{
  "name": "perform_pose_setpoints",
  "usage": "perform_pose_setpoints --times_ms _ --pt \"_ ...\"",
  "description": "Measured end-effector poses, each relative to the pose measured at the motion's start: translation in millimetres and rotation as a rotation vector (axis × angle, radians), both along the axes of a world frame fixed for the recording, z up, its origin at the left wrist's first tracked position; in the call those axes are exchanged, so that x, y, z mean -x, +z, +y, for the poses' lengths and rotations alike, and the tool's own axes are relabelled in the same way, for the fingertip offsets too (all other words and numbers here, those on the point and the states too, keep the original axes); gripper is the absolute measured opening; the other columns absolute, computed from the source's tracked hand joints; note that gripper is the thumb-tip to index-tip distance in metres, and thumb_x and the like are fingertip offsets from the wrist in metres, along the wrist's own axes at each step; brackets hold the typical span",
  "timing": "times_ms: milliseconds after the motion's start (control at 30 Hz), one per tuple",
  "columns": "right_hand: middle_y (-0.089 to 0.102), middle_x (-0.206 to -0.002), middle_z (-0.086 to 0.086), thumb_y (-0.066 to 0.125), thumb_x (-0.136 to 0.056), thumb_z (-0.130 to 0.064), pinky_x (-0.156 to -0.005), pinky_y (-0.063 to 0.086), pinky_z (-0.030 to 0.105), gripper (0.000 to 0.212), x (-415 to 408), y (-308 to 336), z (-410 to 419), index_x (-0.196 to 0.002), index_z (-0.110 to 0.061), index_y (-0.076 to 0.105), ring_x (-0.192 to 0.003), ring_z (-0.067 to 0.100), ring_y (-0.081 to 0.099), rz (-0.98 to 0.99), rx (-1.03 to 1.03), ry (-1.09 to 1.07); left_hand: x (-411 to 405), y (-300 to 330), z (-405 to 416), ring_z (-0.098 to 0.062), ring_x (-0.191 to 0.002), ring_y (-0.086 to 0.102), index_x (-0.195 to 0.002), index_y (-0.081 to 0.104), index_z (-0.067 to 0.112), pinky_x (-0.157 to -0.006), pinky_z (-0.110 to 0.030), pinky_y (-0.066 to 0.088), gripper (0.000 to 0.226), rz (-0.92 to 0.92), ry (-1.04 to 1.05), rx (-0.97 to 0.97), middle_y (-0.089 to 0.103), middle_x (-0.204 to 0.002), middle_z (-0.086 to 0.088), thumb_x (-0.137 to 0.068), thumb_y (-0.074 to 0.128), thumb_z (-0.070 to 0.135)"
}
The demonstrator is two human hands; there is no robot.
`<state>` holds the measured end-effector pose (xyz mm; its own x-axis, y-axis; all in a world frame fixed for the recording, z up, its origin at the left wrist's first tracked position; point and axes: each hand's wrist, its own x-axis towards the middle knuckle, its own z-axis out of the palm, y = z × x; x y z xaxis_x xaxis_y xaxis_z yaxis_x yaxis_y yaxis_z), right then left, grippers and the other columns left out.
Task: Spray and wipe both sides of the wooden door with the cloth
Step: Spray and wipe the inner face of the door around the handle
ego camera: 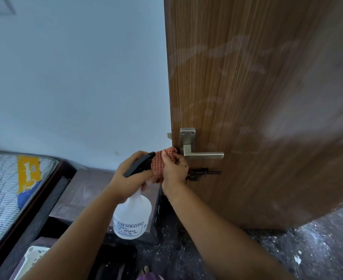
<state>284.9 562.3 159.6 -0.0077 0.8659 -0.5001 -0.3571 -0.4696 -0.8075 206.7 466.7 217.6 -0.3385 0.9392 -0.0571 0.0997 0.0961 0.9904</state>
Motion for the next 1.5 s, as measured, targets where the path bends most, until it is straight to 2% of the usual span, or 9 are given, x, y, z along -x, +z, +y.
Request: perform_pose_setpoints --times_ms 133,400,567,833,1000,1100,1233,1333,1500 --pt "0.061 -0.115 -0.002 0.073 -0.087 -0.027 -0.075 0.061 0.05 0.026 -34.8 -16.1 -17.8 -0.109 -0.032 0.06 -0.099 0.026 0.064 -0.01 0.023 -0.051 13.2 0.5 -3.6 -0.027 -0.054 0.053 -0.096 0.065 0.019 -0.046 -0.031 0.051 0.029 0.044 -0.007 0.017 0.056 -0.087 -0.027 -0.07 0.07 0.009" --pt "0.062 -0.119 -0.003 0.063 -0.095 -0.034 -0.072 0.053 0.031 0.04 -38.5 6.1 1.4 -0.134 -0.032 0.051 -0.102 0.023 0.064 0.06 -0.092 -0.258 33.9 -17.2 -1.6 -0.023 -0.062 0.058 -0.104 0.064 0.018 -0.055 -0.037 0.052 0.032 0.022 -0.099 0.064 0.06 -0.091 -0.025 -0.074 0.073 0.012" --pt "0.058 -0.122 -0.002 0.065 -0.094 -0.024 -0.077 0.054 0.035 0.039 -16.0 3.0 -4.0 -0.127 -0.033 0.047 -0.105 0.021 0.063 0.016 -0.119 -0.311 64.4 -22.3 -8.5 -0.025 -0.049 0.054 -0.104 0.061 0.009 -0.048 -0.033 0.049 0.026 0.033 -0.167 0.08 0.059 -0.075 -0.014 -0.082 0.07 -0.001" --pt "0.053 -0.117 0.008 0.065 -0.094 -0.026 -0.084 0.057 0.056 0.041 17.1 22.7 -7.1 -0.12 -0.026 0.033 -0.103 0.031 0.062 0.131 0.033 -0.387 89.8 -20.5 -10.9 -0.024 -0.049 0.055 -0.1 0.062 0.017 -0.048 -0.032 0.049 0.029 0.055 -0.234 0.087 0.061 -0.086 -0.029 -0.072 0.068 0.014" --pt "0.057 -0.12 0.008 0.063 -0.095 -0.02 -0.063 0.058 0.034 0.037 33.4 36.8 -16.3 -0.126 -0.02 0.043 -0.101 0.025 0.063 0.035 -0.114 -0.077 90.1 -17.4 -6.3 -0.023 -0.053 0.057 -0.106 0.065 0.014 -0.046 -0.03 0.049 0.033 0.02 -0.277 0.033 0.064 -0.082 -0.024 -0.077 0.074 0.002" --pt "0.059 -0.117 0.002 0.063 -0.095 -0.023 -0.079 0.059 0.034 0.024 31.4 33.8 -20.0 -0.113 -0.028 0.049 -0.104 0.021 0.063 -0.211 -0.145 -0.049 92.3 -10.4 -8.4 -0.022 -0.048 0.054 -0.105 0.064 0.008 -0.044 -0.03 0.048 0.028 0.044 -0.301 -0.002 0.061 -0.071 -0.007 -0.084 0.071 -0.008" --pt "0.058 -0.115 0.001 0.06 -0.096 -0.022 -0.084 0.058 0.042 0.024 9.2 11.0 -44.6 -0.115 -0.029 0.047 -0.102 0.022 0.063 -0.3 -0.171 -0.235 101.0 -4.8 -13.6 -0.027 -0.047 0.054 -0.105 0.062 0.009 -0.046 -0.033 0.049 0.028 0.054 -0.32 -0.024 0.059 -0.073 -0.009 -0.082 0.073 -0.003" --pt "0.057 -0.116 0.0 0.057 -0.098 -0.02 -0.077 0.055 0.034 0.022 2.2 -1.6 -58.0 -0.119 -0.026 0.052 -0.103 0.022 0.06 -0.24 -0.147 -0.379 105.1 -9.9 -13.0 -0.028 -0.052 0.055 -0.106 0.063 0.013 -0.049 -0.035 0.051 0.03 0.058 -0.315 -0.011 0.06 -0.078 -0.012 -0.082 0.073 -0.002" --pt "0.058 -0.128 0.001 0.063 -0.096 -0.021 -0.098 0.052 0.044 0.021 19.9 12.0 -35.9 -0.116 -0.026 0.067 -0.117 0.024 0.057 -0.185 -0.111 -0.431 100.7 -16.0 -14.5 -0.03 -0.058 0.06 -0.111 0.061 0.02 -0.05 -0.032 0.053 0.037 0.06 -0.338 -0.001 0.067 -0.09 -0.019 -0.078 0.072 0.009"
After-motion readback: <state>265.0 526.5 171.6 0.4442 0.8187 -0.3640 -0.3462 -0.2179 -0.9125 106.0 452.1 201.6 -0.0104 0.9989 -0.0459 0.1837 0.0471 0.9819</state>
